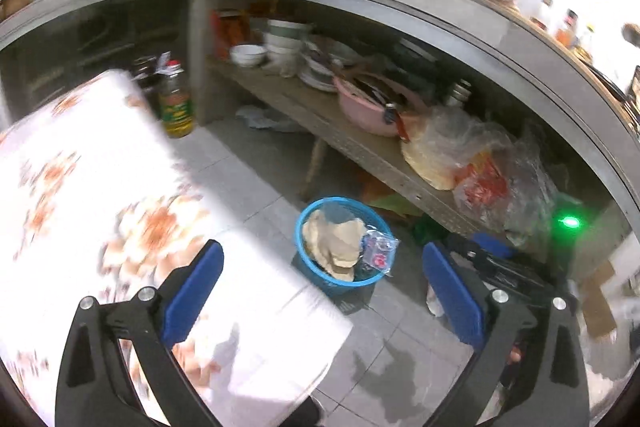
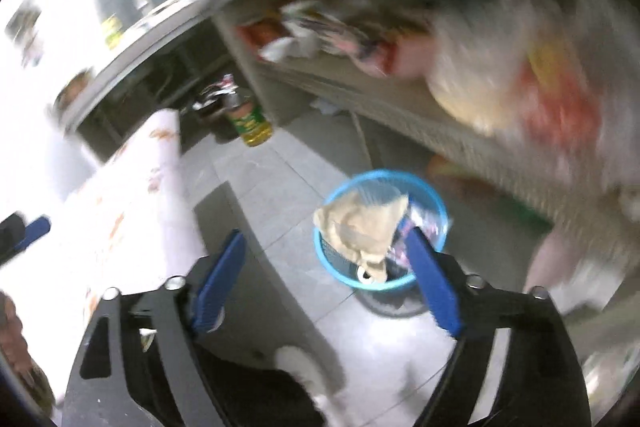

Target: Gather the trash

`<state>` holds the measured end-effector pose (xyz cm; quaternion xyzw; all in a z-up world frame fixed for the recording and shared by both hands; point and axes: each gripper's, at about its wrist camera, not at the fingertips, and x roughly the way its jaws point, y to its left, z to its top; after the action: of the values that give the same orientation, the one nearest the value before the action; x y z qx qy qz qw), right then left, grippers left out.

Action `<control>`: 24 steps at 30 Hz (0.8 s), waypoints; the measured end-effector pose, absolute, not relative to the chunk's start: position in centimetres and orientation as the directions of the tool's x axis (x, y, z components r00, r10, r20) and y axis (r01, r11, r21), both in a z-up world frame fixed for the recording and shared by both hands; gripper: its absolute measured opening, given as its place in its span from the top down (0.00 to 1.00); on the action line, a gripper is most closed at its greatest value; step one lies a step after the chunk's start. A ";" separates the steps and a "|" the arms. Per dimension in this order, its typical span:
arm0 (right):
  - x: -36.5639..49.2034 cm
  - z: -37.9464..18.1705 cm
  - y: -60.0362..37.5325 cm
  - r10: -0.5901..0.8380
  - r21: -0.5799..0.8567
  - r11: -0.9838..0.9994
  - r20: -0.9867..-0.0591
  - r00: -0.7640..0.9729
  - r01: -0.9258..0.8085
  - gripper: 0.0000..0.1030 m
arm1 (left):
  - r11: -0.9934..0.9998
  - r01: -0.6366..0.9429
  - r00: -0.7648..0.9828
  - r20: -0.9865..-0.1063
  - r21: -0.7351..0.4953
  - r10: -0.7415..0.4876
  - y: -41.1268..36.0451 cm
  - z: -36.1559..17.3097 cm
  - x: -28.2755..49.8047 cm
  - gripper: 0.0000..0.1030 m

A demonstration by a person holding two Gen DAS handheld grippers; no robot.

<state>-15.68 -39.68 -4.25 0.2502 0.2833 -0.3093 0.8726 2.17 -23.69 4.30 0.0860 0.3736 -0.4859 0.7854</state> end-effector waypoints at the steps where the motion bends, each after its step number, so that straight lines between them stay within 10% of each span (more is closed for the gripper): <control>1: -15.4 -3.6 -38.6 -0.416 0.215 0.711 -0.639 0.647 0.669 0.12 | 0.538 0.811 0.266 -0.675 -0.230 -0.688 -23.0 4.2 1.9 0.05; 24: -15.8 -1.5 -27.0 -0.549 0.023 0.649 -0.677 0.490 0.760 0.07 | 0.826 0.562 0.576 -0.737 0.041 -0.354 -15.1 1.9 -4.5 0.05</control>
<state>-15.81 -26.97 -1.50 0.1617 0.3257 -0.3862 0.8477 -4.53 -15.12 1.86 0.1365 0.3794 -0.2611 0.8771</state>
